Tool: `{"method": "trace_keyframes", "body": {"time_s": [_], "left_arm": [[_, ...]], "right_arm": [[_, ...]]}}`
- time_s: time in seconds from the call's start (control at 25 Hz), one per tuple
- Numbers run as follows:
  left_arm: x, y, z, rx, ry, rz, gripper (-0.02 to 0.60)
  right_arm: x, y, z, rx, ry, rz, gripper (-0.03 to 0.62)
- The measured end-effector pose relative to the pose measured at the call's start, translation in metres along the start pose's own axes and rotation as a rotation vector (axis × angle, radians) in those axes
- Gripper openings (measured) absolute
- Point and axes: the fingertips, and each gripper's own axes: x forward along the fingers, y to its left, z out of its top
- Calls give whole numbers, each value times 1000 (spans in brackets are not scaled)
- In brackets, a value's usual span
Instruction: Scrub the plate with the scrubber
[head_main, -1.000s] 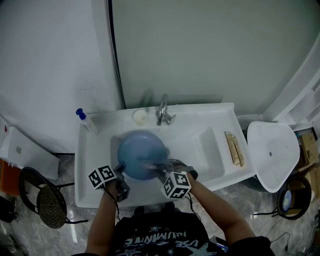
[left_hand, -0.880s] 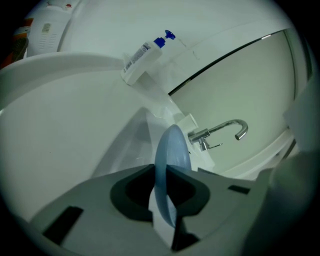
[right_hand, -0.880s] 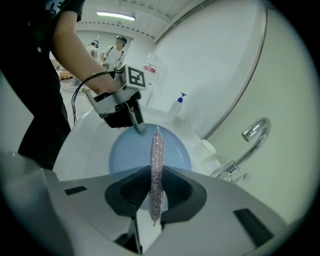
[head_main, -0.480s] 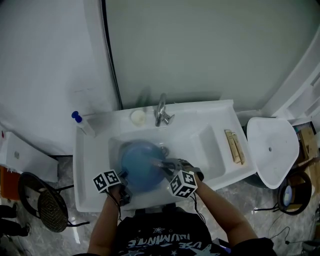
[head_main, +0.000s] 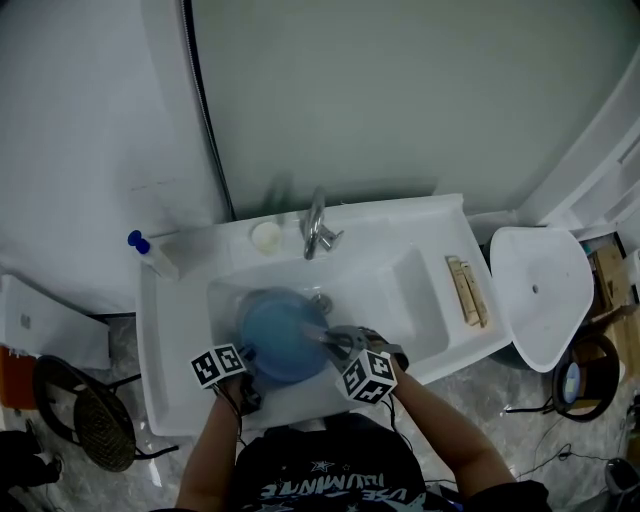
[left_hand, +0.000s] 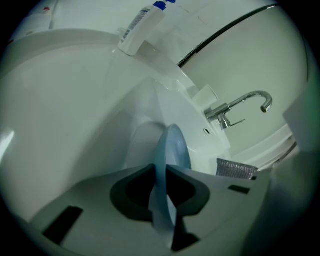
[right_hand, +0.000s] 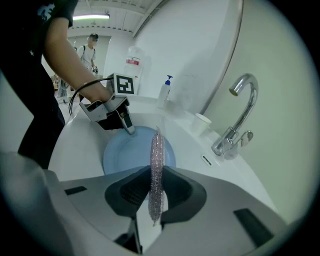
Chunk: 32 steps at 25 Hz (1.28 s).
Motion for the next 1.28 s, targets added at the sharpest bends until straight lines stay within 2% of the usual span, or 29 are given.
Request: {"method": "trace_keyframes", "body": {"time_s": [0.6, 0.92, 1.08, 1.28], "left_arm": [[22, 12, -9, 45, 55, 76, 52], [32, 18, -12, 125, 84, 139, 54], [36, 15, -18, 158, 115, 127, 57], [42, 5, -23, 172, 147, 64, 183]], "right_arm": [[9, -10, -7, 40, 5, 11, 77], [11, -10, -9, 27, 9, 28, 77], [12, -10, -9, 38, 3, 28, 77], [12, -11, -4, 39, -4, 22, 77]]}}
